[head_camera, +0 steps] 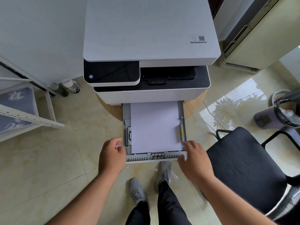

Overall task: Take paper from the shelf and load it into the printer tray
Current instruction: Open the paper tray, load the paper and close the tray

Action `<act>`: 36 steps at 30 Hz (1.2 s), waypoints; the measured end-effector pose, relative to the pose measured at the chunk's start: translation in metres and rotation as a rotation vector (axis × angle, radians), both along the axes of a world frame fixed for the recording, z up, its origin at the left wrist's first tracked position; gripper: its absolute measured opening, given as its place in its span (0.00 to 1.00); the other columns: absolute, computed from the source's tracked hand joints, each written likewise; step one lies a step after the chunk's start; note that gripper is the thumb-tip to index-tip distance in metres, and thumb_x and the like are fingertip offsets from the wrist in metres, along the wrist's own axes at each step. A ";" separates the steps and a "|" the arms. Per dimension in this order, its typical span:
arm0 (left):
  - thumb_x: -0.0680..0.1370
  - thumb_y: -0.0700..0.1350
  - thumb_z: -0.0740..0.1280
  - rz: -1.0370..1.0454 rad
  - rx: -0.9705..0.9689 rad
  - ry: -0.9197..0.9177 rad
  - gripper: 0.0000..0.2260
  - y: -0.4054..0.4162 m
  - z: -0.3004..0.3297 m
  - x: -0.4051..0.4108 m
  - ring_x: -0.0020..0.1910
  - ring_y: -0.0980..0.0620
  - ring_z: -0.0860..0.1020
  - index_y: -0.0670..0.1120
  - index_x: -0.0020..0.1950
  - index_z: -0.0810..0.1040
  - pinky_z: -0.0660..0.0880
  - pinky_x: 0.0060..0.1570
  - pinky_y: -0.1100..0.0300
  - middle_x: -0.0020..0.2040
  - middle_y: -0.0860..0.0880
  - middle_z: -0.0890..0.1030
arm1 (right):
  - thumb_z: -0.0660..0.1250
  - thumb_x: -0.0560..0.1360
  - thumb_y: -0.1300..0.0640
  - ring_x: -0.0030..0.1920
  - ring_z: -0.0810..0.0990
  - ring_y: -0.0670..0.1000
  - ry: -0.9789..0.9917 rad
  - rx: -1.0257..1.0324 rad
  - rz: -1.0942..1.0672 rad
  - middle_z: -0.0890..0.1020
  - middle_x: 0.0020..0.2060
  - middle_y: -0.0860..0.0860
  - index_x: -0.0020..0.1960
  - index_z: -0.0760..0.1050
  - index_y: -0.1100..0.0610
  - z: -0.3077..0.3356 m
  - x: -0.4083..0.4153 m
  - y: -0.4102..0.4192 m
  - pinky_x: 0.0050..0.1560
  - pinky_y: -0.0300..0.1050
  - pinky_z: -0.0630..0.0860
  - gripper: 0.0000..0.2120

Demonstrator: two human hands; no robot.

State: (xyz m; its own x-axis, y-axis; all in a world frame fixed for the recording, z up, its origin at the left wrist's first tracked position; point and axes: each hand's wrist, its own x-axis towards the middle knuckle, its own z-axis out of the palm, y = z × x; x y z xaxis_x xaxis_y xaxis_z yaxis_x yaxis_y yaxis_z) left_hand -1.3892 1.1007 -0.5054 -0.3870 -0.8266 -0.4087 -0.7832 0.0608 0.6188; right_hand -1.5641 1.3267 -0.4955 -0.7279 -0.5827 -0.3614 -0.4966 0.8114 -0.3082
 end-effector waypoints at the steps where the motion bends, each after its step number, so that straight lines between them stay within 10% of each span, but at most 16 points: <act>1: 0.79 0.36 0.63 0.030 0.029 0.030 0.16 -0.002 -0.001 -0.002 0.54 0.52 0.79 0.44 0.66 0.79 0.72 0.56 0.59 0.64 0.46 0.81 | 0.65 0.78 0.55 0.64 0.77 0.54 -0.041 -0.091 -0.167 0.79 0.64 0.49 0.71 0.75 0.53 0.004 -0.005 0.000 0.63 0.49 0.74 0.21; 6: 0.80 0.35 0.63 0.034 0.135 0.063 0.18 -0.005 0.000 -0.021 0.58 0.51 0.80 0.42 0.69 0.78 0.72 0.60 0.59 0.64 0.46 0.82 | 0.63 0.79 0.59 0.53 0.82 0.54 -0.240 -0.192 -0.659 0.85 0.53 0.49 0.60 0.81 0.53 0.003 -0.042 -0.003 0.48 0.43 0.70 0.13; 13: 0.77 0.51 0.70 0.049 0.133 -0.108 0.16 -0.010 -0.006 -0.040 0.53 0.47 0.83 0.46 0.63 0.82 0.78 0.56 0.54 0.55 0.50 0.86 | 0.63 0.74 0.54 0.29 0.71 0.53 -0.248 -0.082 -0.496 0.73 0.23 0.47 0.34 0.70 0.57 -0.005 -0.054 -0.034 0.30 0.44 0.64 0.12; 19: 0.77 0.49 0.70 0.016 0.023 -0.197 0.07 -0.010 -0.005 -0.051 0.46 0.43 0.83 0.54 0.41 0.75 0.81 0.49 0.51 0.39 0.54 0.81 | 0.58 0.73 0.47 0.33 0.84 0.54 -0.206 0.082 -0.409 0.84 0.31 0.50 0.37 0.76 0.52 -0.020 -0.063 -0.053 0.32 0.42 0.73 0.13; 36: 0.76 0.42 0.67 0.010 -0.070 -0.215 0.05 -0.009 -0.007 -0.051 0.39 0.42 0.82 0.46 0.41 0.81 0.81 0.39 0.49 0.38 0.50 0.84 | 0.59 0.76 0.52 0.34 0.81 0.57 -0.127 0.108 -0.395 0.83 0.32 0.52 0.34 0.71 0.53 -0.030 -0.066 -0.052 0.29 0.40 0.66 0.12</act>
